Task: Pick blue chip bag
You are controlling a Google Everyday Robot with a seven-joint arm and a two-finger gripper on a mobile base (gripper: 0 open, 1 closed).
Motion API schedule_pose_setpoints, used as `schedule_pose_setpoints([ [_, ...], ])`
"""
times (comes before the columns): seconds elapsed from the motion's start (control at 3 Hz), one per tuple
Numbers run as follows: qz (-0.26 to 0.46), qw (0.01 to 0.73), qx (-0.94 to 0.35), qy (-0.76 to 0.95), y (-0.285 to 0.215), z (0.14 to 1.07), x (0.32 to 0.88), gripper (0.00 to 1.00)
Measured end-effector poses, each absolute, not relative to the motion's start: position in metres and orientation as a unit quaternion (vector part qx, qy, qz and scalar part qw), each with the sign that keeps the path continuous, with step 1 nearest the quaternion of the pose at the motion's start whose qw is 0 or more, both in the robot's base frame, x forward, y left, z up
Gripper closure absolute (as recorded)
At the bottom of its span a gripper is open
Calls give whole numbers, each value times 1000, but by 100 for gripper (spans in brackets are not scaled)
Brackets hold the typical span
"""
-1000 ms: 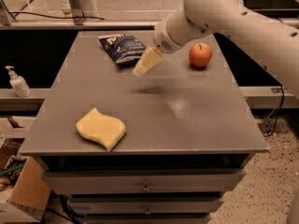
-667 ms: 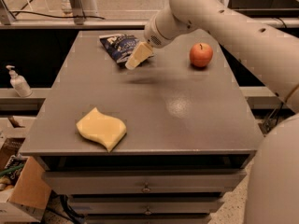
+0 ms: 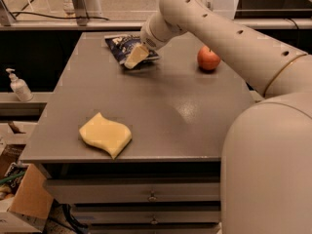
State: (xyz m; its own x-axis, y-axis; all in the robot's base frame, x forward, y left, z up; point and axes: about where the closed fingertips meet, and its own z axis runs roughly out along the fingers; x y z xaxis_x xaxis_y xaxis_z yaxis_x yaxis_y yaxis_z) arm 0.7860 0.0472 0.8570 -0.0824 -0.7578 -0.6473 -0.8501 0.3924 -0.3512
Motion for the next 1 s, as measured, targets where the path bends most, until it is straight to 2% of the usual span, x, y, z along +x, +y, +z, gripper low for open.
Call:
schedule_pose_setpoints([
  [1.0, 63, 414, -539, 730, 46, 860, 783, 87],
])
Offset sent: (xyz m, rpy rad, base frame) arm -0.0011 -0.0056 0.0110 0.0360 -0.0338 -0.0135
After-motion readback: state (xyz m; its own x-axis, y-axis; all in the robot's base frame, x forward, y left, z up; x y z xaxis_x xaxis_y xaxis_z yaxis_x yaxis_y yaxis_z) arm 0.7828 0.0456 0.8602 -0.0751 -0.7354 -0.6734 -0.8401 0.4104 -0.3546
